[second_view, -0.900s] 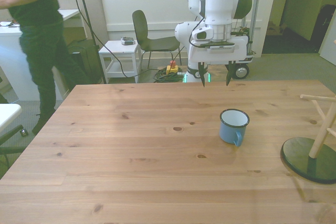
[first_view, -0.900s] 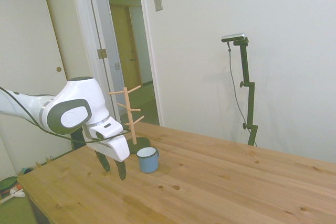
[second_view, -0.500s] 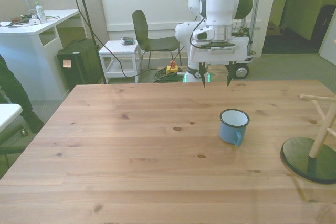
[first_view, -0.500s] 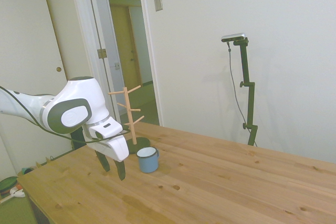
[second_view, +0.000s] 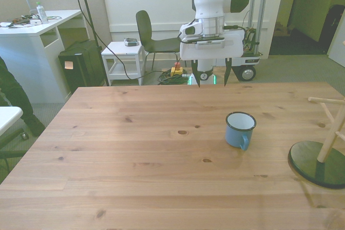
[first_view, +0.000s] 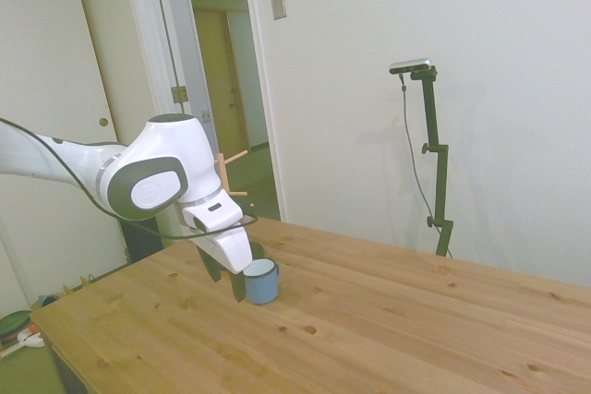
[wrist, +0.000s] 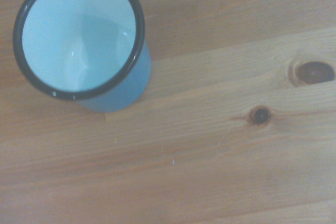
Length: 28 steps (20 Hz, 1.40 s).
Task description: Hang the mug
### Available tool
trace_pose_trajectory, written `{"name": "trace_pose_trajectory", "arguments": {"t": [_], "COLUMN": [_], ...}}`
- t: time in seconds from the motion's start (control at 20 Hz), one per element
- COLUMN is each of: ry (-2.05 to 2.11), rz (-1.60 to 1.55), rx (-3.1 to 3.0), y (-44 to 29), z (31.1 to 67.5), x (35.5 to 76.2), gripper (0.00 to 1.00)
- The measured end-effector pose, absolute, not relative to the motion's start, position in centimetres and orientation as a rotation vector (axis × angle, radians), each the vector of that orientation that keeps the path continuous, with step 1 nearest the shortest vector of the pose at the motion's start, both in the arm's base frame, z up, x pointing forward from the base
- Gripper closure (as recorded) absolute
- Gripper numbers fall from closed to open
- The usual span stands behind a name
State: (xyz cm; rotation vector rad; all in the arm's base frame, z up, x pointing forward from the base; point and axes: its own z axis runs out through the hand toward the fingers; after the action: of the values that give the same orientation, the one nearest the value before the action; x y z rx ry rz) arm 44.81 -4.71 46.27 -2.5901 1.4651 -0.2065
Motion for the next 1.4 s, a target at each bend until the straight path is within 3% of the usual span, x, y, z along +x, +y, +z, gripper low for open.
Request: {"name": "trace_pose_trajectory", "arguments": {"t": [0.65,1.4], "ry": [1.676,1.758], "rz": [-0.169,-0.073], "rx": [-2.440,-2.438], "y": [-2.9,-4.3], "z": [46.0,41.0], "x": [53.7,56.2], "gripper": [0.00,0.00]}}
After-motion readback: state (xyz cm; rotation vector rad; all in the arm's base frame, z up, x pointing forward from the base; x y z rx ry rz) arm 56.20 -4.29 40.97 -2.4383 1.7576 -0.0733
